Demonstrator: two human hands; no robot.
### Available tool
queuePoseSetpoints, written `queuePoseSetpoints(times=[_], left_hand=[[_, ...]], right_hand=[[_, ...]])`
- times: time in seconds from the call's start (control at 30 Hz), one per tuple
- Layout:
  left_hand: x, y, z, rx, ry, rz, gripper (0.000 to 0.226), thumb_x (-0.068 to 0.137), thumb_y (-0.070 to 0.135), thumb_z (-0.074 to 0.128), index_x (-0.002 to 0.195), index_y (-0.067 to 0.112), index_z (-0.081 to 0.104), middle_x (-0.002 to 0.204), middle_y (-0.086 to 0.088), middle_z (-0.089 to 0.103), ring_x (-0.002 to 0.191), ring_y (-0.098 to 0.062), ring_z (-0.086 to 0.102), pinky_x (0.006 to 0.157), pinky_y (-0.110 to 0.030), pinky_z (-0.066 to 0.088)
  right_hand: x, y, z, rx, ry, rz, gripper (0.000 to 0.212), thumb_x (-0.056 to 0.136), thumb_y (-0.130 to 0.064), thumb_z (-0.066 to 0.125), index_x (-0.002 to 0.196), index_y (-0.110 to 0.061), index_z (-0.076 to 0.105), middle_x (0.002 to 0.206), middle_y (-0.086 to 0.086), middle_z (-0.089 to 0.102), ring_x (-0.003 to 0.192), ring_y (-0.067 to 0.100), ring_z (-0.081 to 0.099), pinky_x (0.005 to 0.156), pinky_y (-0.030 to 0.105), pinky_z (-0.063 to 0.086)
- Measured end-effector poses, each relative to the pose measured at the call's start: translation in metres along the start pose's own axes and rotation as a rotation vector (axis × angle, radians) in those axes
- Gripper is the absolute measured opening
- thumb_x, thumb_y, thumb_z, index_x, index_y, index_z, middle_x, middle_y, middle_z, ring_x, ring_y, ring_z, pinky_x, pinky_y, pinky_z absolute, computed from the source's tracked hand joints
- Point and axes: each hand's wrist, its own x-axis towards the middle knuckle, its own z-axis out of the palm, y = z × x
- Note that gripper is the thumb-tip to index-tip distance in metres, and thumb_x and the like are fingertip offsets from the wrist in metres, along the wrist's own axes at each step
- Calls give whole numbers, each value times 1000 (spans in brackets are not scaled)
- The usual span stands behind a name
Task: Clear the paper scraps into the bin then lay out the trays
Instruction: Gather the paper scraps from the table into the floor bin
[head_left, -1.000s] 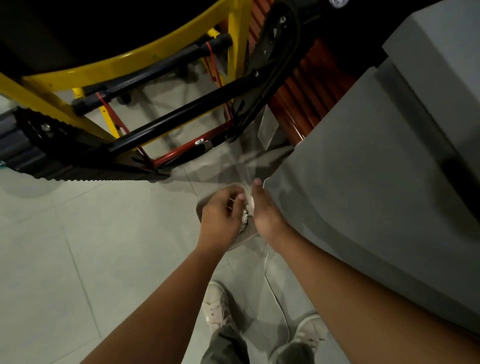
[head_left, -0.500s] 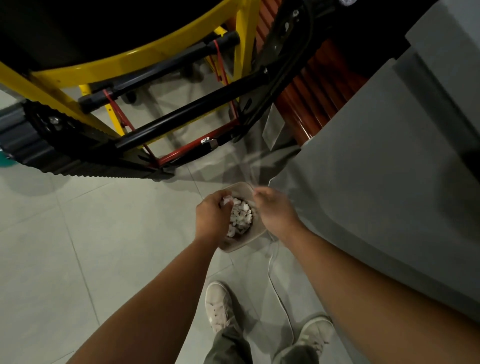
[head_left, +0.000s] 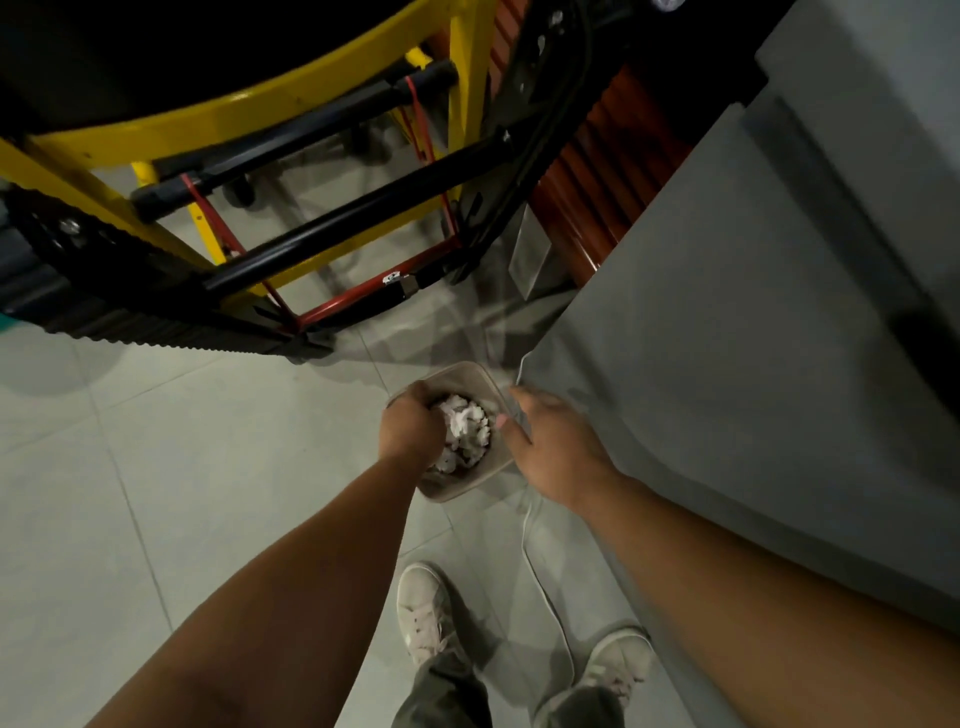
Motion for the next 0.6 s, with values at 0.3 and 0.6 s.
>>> queuePoseSetpoints(times=[0.3,0.6], left_hand=[[-128,85,-100,-96,121,277,36,93,21,58,129,26,59,122,1,67,112,-19,62,93,-30,50],[-284,199,-188,14,279,538,35,93,22,59,128,23,61,126,5,65,119,-15,58,100,-33,46]], right_hand=[[-75,-75,-97,66,204,-161,45,94,-26,51,137,-13,49,145,8,45,137,24,38,111,41,37],[-206,-100,-226,161,412,-265,46,96,-28,49,140,-16,45,147,3,43,138,17,34,114,33,32]])
